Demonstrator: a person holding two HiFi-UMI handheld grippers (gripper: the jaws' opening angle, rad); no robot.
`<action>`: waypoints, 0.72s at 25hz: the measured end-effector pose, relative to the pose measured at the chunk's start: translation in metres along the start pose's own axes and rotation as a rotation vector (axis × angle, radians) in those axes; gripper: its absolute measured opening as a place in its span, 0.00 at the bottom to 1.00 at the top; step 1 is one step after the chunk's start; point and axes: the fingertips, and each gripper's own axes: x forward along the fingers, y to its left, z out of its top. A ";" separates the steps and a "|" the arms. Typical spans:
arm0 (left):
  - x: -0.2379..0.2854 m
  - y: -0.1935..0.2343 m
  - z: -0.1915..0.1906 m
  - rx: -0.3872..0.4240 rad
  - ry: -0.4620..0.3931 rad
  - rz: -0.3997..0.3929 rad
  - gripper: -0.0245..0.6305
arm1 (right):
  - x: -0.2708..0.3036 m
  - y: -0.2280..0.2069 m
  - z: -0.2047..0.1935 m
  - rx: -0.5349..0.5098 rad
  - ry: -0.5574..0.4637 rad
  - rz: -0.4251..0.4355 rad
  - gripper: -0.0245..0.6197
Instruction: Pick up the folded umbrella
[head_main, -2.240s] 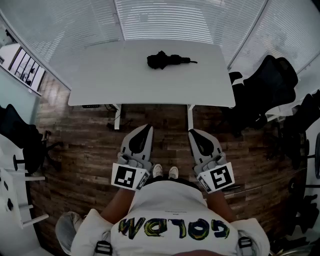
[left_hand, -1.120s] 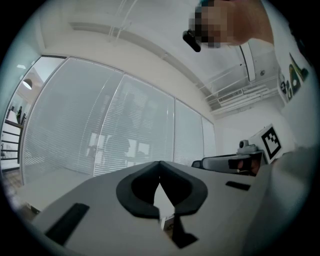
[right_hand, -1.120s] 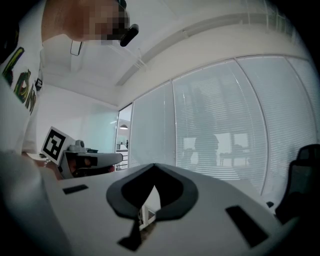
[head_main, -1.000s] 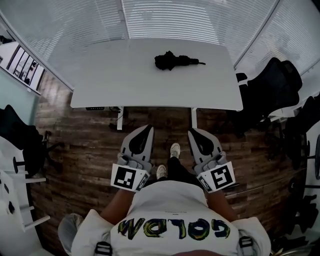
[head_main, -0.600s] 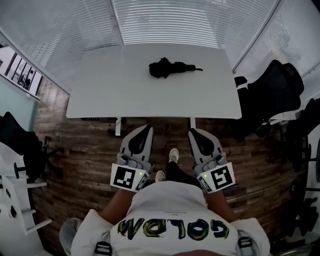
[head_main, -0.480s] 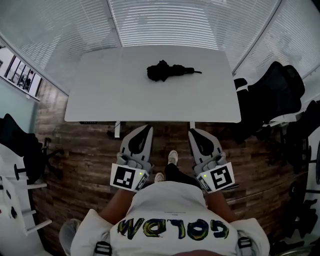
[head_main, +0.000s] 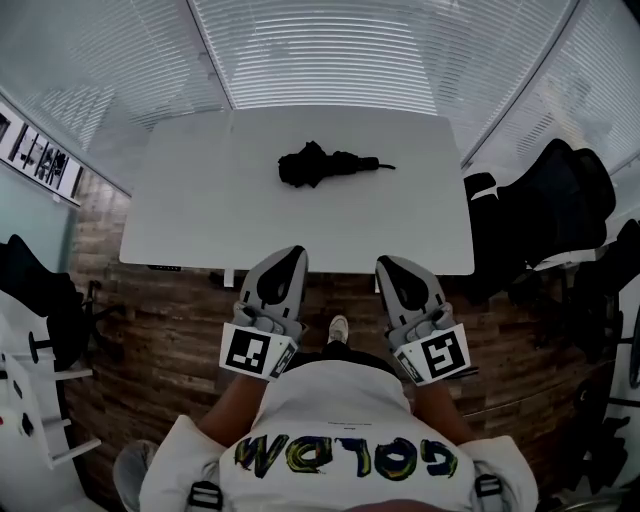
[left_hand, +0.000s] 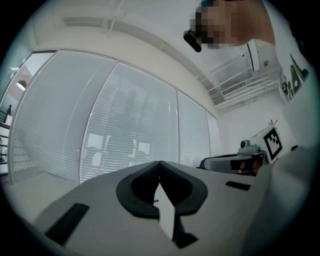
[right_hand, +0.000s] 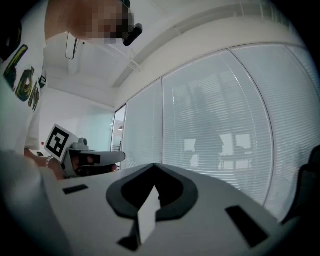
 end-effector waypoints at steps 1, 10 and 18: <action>0.006 0.000 -0.001 0.001 0.000 0.004 0.05 | 0.002 -0.007 -0.001 -0.001 0.000 0.003 0.05; 0.046 0.008 -0.012 -0.005 0.026 0.026 0.05 | 0.022 -0.042 -0.012 0.018 0.022 0.018 0.05; 0.074 0.038 -0.016 -0.019 0.027 0.035 0.05 | 0.059 -0.058 -0.015 0.008 0.036 0.028 0.05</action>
